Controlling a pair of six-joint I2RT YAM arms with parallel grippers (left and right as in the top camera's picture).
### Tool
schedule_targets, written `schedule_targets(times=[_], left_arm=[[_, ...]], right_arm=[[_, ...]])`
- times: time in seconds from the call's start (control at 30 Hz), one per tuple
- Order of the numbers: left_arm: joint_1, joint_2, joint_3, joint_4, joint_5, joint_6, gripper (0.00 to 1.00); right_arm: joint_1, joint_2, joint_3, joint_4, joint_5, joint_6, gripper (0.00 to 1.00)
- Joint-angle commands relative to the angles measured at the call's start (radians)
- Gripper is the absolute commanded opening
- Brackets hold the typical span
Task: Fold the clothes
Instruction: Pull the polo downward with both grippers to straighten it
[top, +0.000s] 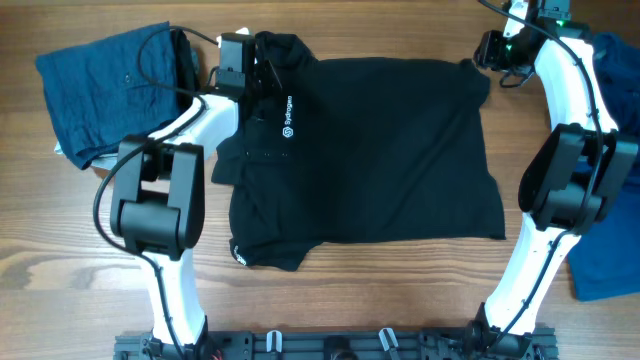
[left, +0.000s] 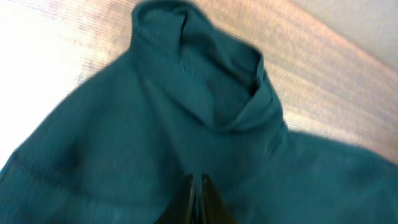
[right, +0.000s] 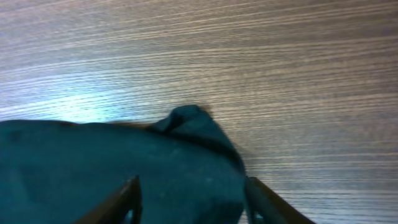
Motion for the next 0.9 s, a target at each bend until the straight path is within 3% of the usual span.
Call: schedule_targets(times=[0.0, 0.1, 0.17, 0.2, 0.3, 0.7, 0.87], left_arm=[[0.001, 0.052, 0.002, 0.056, 0.011, 0.007, 0.04], [0.002, 0.070, 0.002, 0.058, 0.011, 0.009, 0.04], [0.002, 0.074, 0.002, 0.050, 0.010, 0.013, 0.04], [0.002, 0.074, 0.002, 0.042, 0.006, 0.016, 0.04], [0.004, 0.074, 0.002, 0.023, -0.004, 0.016, 0.04], [0.020, 0.093, 0.002, 0.029, -0.132, 0.088, 0.04], [0.047, 0.154, 0.002, 0.044, -0.132, 0.095, 0.04]], right_arm=[[0.023, 0.003, 0.004, -0.005, -0.051, 0.019, 0.58], [0.029, 0.003, 0.004, -0.005, -0.051, 0.019, 0.59], [0.029, 0.003, 0.004, -0.018, -0.051, 0.019, 0.43], [0.029, 0.003, 0.004, -0.027, -0.052, 0.019, 0.28], [0.029, 0.020, 0.004, -0.037, -0.051, 0.002, 0.06], [0.029, 0.227, 0.004, 0.086, -0.068, -0.035, 0.04], [0.018, 0.264, 0.004, 0.080, 0.194, 0.011, 0.04]])
